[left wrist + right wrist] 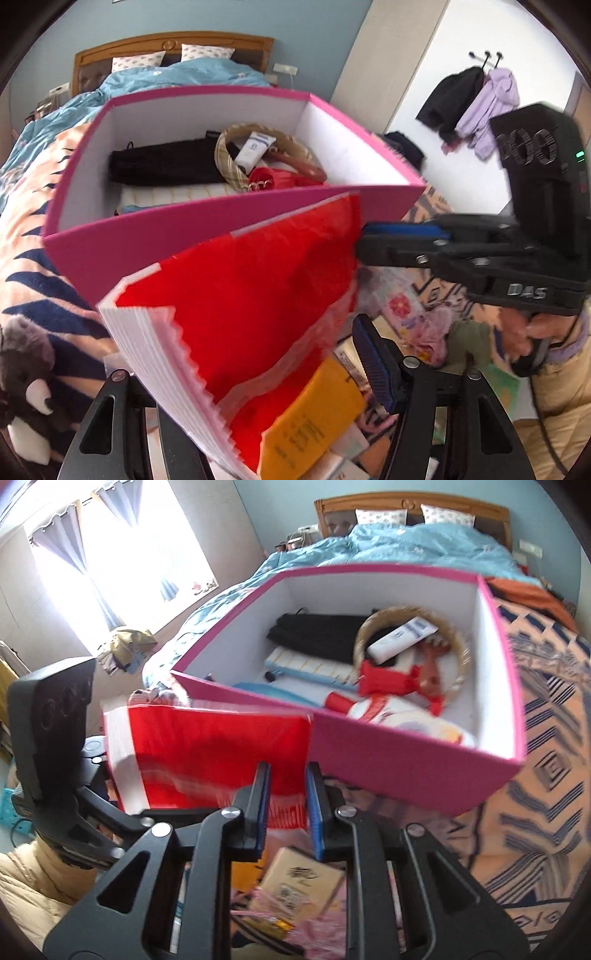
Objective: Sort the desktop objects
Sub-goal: 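Grasp the red plastic mailer bag with the left gripper and lift it, then carry the red bag up toward the pink box with the left gripper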
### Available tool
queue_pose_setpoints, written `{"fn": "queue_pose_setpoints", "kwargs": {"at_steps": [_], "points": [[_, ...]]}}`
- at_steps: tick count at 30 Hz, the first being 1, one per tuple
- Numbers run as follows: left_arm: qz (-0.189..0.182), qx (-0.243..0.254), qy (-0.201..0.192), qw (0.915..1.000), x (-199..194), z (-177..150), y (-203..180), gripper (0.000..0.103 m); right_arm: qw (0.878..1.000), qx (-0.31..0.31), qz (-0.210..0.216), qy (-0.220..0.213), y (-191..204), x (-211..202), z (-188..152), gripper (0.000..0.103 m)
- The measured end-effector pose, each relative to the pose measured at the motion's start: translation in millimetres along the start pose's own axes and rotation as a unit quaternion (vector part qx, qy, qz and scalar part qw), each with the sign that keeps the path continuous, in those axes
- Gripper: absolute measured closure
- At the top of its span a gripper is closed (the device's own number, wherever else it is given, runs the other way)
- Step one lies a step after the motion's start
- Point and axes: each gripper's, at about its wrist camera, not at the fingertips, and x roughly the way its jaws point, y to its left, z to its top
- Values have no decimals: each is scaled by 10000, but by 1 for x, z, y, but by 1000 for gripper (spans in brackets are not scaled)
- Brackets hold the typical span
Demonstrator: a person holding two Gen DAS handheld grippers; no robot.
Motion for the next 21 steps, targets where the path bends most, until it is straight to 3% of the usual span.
{"fn": "queue_pose_setpoints", "kwargs": {"at_steps": [4,9,13,17,18,21], "points": [[82,-148,153,9997,7,0,9,39,9998,-69,-93,132,-4,7,-1,81],[164,-239,56,9996,-6,-8,17,36,9996,-62,34,288,-7,13,-7,80],[276,-351,26,9990,-19,-13,27,32,9990,3,199,405,-8,18,-11,72],[218,-428,10,9988,-25,-19,38,33,9980,-13,346,529,-8,23,-10,70],[226,-434,35,9988,-25,-21,39,34,9979,-16,354,541,-8,23,-10,70],[260,-451,145,9985,-22,-22,42,55,9971,2,434,625,-9,28,-9,69]]}}
